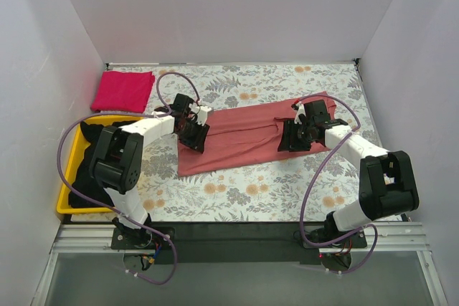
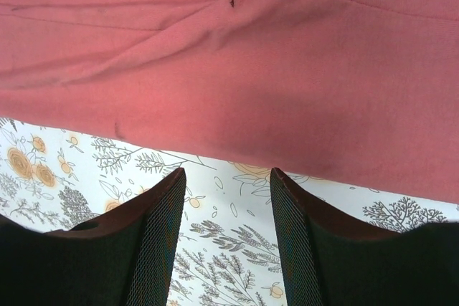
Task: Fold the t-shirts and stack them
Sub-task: Fold the tshirt
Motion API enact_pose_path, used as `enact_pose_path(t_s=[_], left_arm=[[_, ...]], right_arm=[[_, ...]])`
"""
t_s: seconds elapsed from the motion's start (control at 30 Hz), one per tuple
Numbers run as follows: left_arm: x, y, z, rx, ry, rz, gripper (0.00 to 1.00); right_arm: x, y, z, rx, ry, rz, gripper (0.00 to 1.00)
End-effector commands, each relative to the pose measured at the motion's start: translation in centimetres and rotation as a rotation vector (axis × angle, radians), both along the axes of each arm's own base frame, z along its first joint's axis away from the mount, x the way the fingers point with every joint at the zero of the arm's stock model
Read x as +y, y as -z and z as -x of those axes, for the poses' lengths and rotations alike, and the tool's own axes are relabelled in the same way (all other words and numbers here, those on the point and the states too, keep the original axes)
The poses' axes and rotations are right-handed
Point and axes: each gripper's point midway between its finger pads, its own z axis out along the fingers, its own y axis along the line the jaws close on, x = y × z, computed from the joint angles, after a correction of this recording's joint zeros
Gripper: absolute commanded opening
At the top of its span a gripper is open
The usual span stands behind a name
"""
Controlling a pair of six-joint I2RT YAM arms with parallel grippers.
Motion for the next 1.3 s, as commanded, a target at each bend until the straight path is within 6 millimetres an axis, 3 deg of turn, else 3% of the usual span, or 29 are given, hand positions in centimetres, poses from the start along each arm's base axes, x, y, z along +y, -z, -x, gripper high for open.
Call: enact_pose_path(t_s=[0.0, 0.37, 0.9, 1.27], left_arm=[[-0.9, -1.4, -1.8, -0.072, 0.024, 0.018, 0.37], [-1.0, -2.3, -3.0, -0.146, 0.039, 0.012, 0.38], [-1.4, -0.3, -1.0, -0.048, 0.079, 0.031, 0.28], [-0.9, -0.2, -1.9, -0.076, 0.059, -0.002, 0.36]], right_arm=[[0.0, -0.3, 0.0, -0.023, -0.01, 0.005, 0.57], [-0.1, 0.1, 0.3, -0.01, -0.015, 0.006, 0.57], [-0.3, 1.3, 1.1, 0.022, -0.01, 0.015, 0.57], [-0.3, 1.4, 1.2, 0.022, -0.011, 0.012, 0.57]])
